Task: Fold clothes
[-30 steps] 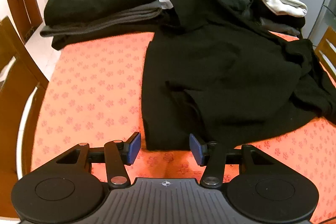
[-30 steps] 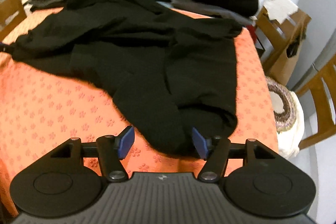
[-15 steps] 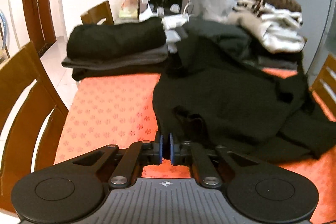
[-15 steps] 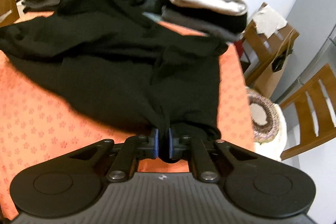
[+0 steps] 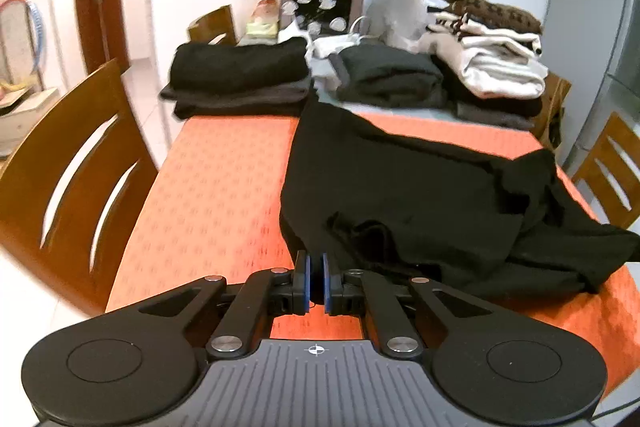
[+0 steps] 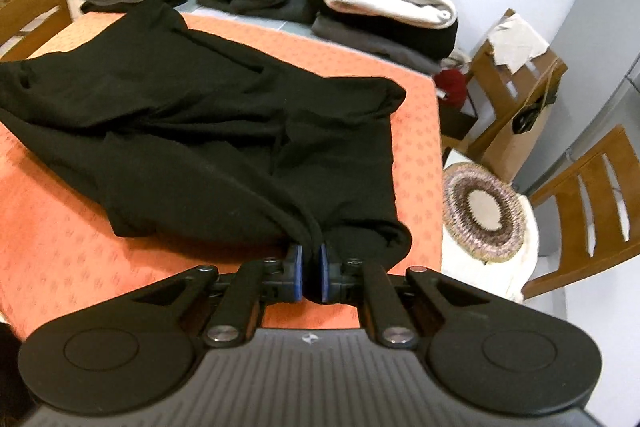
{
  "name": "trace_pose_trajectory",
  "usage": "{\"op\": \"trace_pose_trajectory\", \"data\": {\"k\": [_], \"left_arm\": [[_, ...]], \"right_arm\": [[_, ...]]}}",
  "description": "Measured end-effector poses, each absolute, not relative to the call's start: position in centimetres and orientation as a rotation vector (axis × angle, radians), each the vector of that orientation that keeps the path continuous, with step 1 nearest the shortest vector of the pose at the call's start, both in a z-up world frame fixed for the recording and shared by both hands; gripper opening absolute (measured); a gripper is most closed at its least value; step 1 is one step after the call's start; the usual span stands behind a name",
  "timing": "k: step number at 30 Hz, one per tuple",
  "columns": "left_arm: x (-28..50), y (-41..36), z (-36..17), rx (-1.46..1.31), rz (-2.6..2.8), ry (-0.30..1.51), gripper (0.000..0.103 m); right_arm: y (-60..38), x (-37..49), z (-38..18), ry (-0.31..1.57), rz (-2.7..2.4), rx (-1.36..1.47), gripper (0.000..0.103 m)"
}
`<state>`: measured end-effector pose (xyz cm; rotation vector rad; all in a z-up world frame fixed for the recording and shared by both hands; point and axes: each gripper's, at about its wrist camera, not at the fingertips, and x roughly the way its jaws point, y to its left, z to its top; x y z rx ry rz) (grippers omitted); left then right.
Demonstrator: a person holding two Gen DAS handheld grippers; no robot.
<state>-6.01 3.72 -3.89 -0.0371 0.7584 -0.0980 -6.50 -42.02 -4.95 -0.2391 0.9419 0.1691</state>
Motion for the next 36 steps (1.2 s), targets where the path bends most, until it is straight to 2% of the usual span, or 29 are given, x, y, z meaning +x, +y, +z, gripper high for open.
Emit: {"op": "trace_pose_trajectory", "data": {"k": [9,12,13,15,17,20,22,26,36], "left_arm": [[-11.7,1.7,-6.5,-0.045,0.021,0.846,0.009],[-12.8,1.2,-7.5,-0.061,0.041,0.854,0.018],[-13.3,1.1,-7.5,-0.056,0.055,0.848,0.020],[-14.2,1.0,-7.3,-0.057,0.075,0.836,0.031],[-14.8,0.9,-7.0,-0.067,0.083,0.823,0.047],[-14.7,0.4,-6.5,-0.068,0.066,0.809,0.051],[-13.9,-0.2,-6.2,-0.055,0.025,0.795,0.056],[-11.3,-1.5,-5.7,-0.018,-0.083,0.758,0.060],[-2.4,-3.4,-6.1,0.003,-0.291,0.712,0.060]], "right_arm": [[-44.2,-10.8,-7.3,0.982,0.299,-0.228,0.011],[-44.2,-11.2,-8.4,0.989,0.344,-0.258,0.016],[-44.1,-11.2,-8.6,0.993,0.359,-0.270,0.021],[-44.2,-11.3,-8.2,0.993,0.392,-0.278,0.025],[-44.2,-11.4,-7.5,0.988,0.428,-0.276,0.033],[-44.3,-11.4,-5.9,0.960,0.450,-0.247,0.039],[-44.2,-10.9,-5.2,0.940,0.432,-0.222,0.039],[-43.7,-8.5,-5.1,0.912,0.357,-0.155,0.039],[-41.1,-0.5,-5.7,0.879,0.218,-0.074,0.039]]}}
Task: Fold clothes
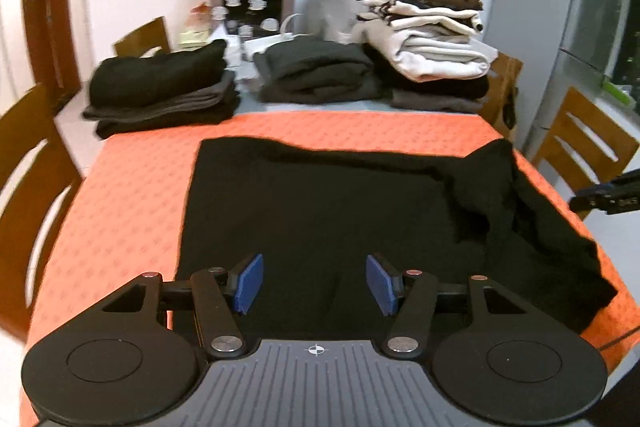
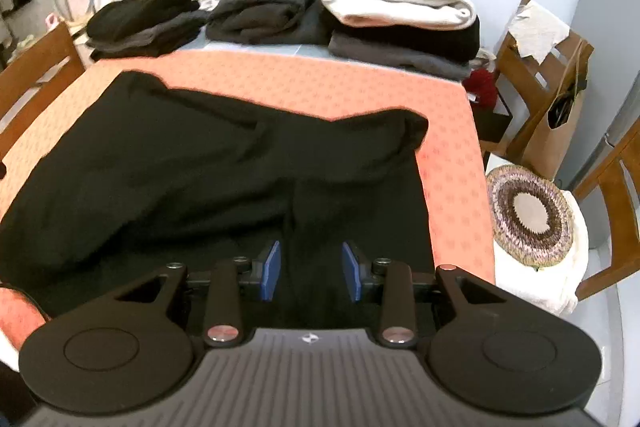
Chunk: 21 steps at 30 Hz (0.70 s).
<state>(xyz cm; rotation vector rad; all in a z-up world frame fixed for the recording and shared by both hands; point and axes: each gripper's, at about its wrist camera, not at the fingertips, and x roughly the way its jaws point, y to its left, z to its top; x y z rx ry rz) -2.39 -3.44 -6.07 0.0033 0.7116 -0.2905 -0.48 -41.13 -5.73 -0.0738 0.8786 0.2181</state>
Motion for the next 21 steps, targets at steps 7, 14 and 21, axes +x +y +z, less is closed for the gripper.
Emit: {"op": "trace_pose_trajectory", "data": {"k": [7,14,21], "left_arm": [[0.3,-6.0,-6.8,-0.016,-0.403,0.736,0.061],[0.5,-8.7,-7.5,0.018,-0.439,0.783,0.061],[0.9,-9.9,-7.5,0.047,-0.392,0.806,0.061]], "right_arm": [[-40.1,4.4,-8.0,0.946,0.183,-0.084,0.049],[-38.5,5.2,-12.4,1.016,0.198,-0.166,0.056],[-40.2,4.5,-12.6,0.960,0.185,-0.150,0.006]]}}
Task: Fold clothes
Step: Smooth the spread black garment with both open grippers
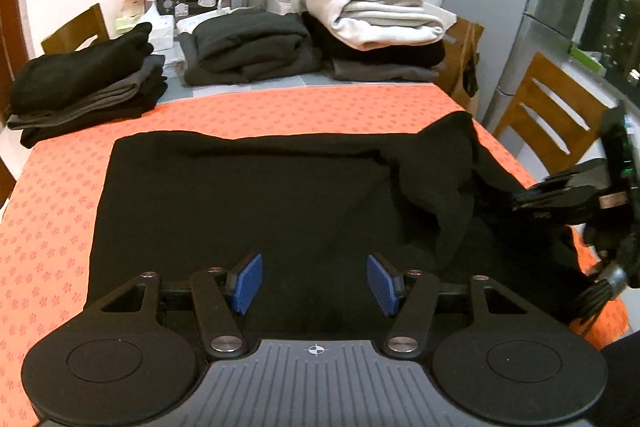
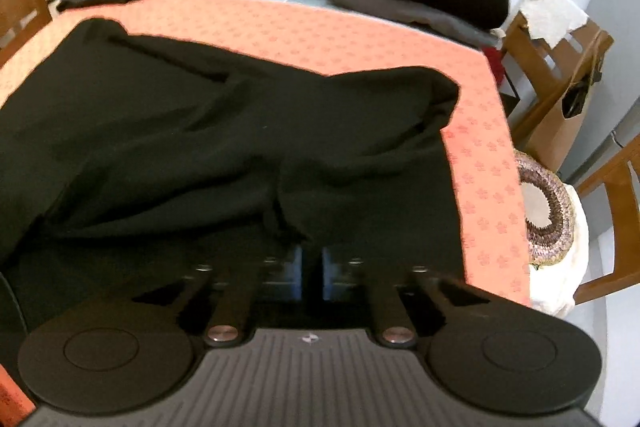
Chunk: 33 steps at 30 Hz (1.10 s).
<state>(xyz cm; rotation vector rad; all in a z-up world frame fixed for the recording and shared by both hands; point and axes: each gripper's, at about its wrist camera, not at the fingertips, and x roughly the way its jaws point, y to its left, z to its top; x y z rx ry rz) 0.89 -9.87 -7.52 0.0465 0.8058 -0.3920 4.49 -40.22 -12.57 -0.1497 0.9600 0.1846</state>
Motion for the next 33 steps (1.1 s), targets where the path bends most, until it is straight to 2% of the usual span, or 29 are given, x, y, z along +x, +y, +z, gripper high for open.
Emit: {"op": "trace_pose_trajectory", "data": {"k": [9,15,18,20,22,33], "left_arm": [[1.8,-11.7,-6.5,0.035,-0.361,0.780,0.061],[2.7,-14.4,-6.2,0.044,-0.407,0.793,0.061],[2.7,-15.9,-6.5,0.052,-0.439,0.801,0.062],[2.4,-16.7,-6.8,0.063,-0.458,0.810,0.063],[2.0,-17.2,-7.2,0.069,-0.476,0.823,0.064],[-0.4,-16.4,-10.0,0.149,-0.409,0.897,0.066]], "right_arm": [[-49.0,3.7,-7.3,0.835,0.055,-0.134,0.005],[-56.6,5.6,-9.9,0.895,-0.087,-0.101,0.007],[-59.2,6.2,-11.8,0.942,-0.143,-0.065,0.015],[-60.0,6.0,-12.0,0.937,-0.172,-0.053,0.031],[-60.5,5.6,-11.6,0.914,-0.188,-0.046,0.038],[-57.2,3.7,-9.4,0.888,-0.008,-0.005,0.043]]}}
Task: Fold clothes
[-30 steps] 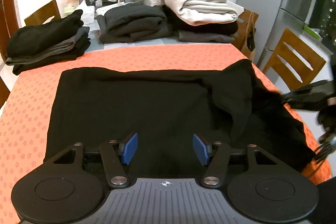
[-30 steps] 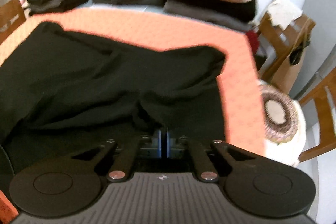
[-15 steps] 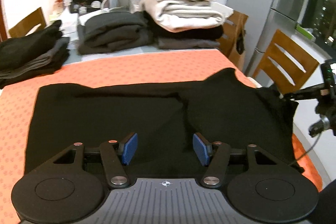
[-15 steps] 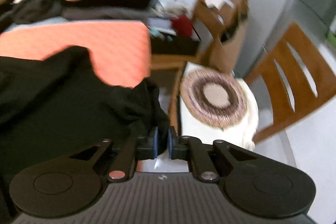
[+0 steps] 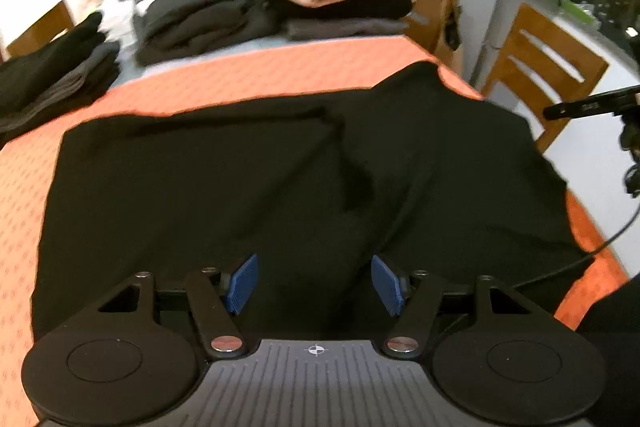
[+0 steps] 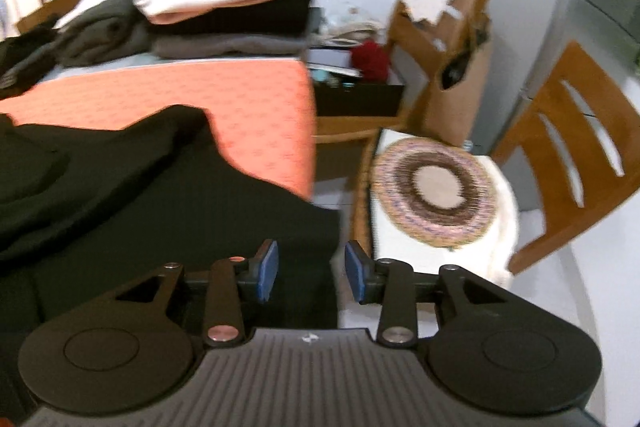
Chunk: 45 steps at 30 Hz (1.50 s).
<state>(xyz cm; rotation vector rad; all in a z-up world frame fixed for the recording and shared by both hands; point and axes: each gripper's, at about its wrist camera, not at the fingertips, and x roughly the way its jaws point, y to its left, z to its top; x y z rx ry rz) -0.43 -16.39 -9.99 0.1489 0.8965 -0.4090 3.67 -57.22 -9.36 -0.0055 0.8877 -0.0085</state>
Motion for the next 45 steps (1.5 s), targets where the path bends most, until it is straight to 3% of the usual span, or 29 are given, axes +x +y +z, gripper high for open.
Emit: {"op": "trace_pose_trajectory", "data": {"k": [16,18,20,24,33,36,38,40,44,45], "left_arm": [[-3.4,-12.6,-13.7,0.233,-0.330,0.979,0.067],[-3.5,-12.7,-13.6,0.261,-0.340,0.967,0.055],[-3.5,-12.6,-13.3,0.279,-0.361,0.950,0.013],[-3.0,-12.3,-11.9,0.281,-0.369,0.898,0.007],[3.5,-10.7,-8.7,0.254,-0.310,0.780,0.007],[5.9,-10.9,-9.2,0.301,-0.297,0.765,0.011],[7.3,-11.1,-9.6,0.314,-0.277,0.777,0.025],[8.0,-11.0,-9.4,0.293,-0.277,0.773,0.028],[7.0,-10.8,-8.1,0.246,-0.348,0.736,0.056],[6.4,-10.8,-7.7,0.240,-0.385,0.730,0.057]], "right_arm": [[-51.1,2.0,-9.4,0.936,0.095,-0.044,0.044],[-50.9,1.8,-9.2,0.935,0.090,-0.047,0.044],[-50.9,1.5,-9.1,0.934,0.081,-0.044,0.044],[-50.6,0.9,-8.9,0.933,0.067,-0.036,0.044],[-50.0,-0.8,-8.5,0.923,0.032,-0.009,0.044],[-49.7,-1.5,-8.5,0.924,0.023,0.001,0.044],[-49.5,-2.0,-8.5,0.925,0.018,0.006,0.044],[-49.4,-2.5,-8.5,0.928,0.015,0.011,0.044],[-49.0,-3.3,-8.6,0.935,0.011,0.017,0.044],[-48.9,-3.5,-8.6,0.936,0.011,0.018,0.045]]}}
